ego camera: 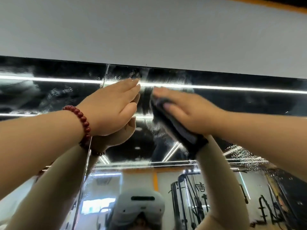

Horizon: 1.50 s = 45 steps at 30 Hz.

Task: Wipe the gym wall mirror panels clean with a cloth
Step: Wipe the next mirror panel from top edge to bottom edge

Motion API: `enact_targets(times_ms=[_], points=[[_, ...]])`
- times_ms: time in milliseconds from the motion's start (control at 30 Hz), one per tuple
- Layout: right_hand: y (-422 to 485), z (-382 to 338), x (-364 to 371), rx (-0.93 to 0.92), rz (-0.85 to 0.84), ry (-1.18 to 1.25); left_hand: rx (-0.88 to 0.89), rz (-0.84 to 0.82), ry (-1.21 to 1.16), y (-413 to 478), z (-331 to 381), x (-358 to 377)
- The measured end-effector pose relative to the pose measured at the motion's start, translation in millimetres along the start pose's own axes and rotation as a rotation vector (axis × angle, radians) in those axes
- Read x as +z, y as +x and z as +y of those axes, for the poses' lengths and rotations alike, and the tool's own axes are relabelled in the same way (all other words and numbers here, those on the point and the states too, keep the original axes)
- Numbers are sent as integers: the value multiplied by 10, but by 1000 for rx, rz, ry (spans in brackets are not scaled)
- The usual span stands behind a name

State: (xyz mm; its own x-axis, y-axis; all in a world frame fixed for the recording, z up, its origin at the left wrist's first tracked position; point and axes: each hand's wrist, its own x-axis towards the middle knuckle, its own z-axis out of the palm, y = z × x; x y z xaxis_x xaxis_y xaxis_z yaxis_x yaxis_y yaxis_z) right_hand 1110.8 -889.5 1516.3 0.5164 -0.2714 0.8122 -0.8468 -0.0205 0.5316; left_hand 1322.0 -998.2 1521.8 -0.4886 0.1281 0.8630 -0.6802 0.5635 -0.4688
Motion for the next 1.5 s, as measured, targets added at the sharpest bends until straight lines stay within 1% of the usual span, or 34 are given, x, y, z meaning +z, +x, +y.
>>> enact_targets(times_ms=[67, 100, 167, 200, 267, 433, 467, 533, 600, 667, 733, 800, 833, 967, 1033, 1067, 1100, 1133, 1233, 1267, 1300, 1333, 1433, 1500], points=[[252, 126, -101, 210, 119, 46, -29, -32, 25, -73, -48, -7], [383, 180, -135, 276, 143, 61, -44, -40, 29, -100, -69, 5], [577, 212, -136, 318, 94, 21, -37, -36, 40, -136, -88, 41], [628, 204, -93, 292, 42, -35, -27, -25, 43, -144, -93, 62], [630, 131, 2, 163, -18, -110, -19, -9, 42, -137, -94, 80], [26, -211, 216, -267, -118, -121, 6, 57, 52, -171, -88, 75], [-106, -250, 247, -325, -133, -134, 32, 57, 67, -187, -82, 72], [-222, -241, 243, -363, -178, -141, 81, 27, 88, -213, -68, 59], [-157, -191, 189, -310, -197, -108, 80, -10, 55, -268, -19, 44], [38, -85, 107, -136, -125, -60, 89, -20, 35, -359, 55, 60], [222, 13, 47, 49, -56, -63, 113, -7, 33, -472, 109, 109], [242, -26, 90, 86, -36, -112, 115, -3, 33, -553, 134, 164], [177, -93, 140, 48, -52, -116, 113, 4, 32, -571, 131, 190], [-394, -411, 379, -299, -68, -126, 111, 47, 5, -578, 132, 217], [-531, -399, 388, -389, -110, -130, 111, 44, 7, -596, 138, 214], [-528, -369, 355, -391, -143, -124, 110, 35, 6, -610, 147, 207], [-474, -326, 315, -343, -164, -116, 106, 28, 6, -625, 153, 206], [-382, -269, 259, -244, -166, -99, 102, 23, 8, -641, 157, 204], [-77, -74, 98, 92, -55, -58, 102, 10, 19, -745, 182, 219], [-51, -82, 92, 133, -25, -74, 110, 21, 27, -788, 187, 232], [-65, -134, 128, 121, -20, -84, 129, 45, 45, -830, 181, 249], [-126, -216, 193, 58, -30, -91, 154, 78, 71, -870, 169, 271], [-552, -539, 436, -242, -47, -128, 187, 108, 117, -955, 146, 301], [-817, -656, 525, -352, -79, -140, 203, 99, 118, -1004, 173, 315]])
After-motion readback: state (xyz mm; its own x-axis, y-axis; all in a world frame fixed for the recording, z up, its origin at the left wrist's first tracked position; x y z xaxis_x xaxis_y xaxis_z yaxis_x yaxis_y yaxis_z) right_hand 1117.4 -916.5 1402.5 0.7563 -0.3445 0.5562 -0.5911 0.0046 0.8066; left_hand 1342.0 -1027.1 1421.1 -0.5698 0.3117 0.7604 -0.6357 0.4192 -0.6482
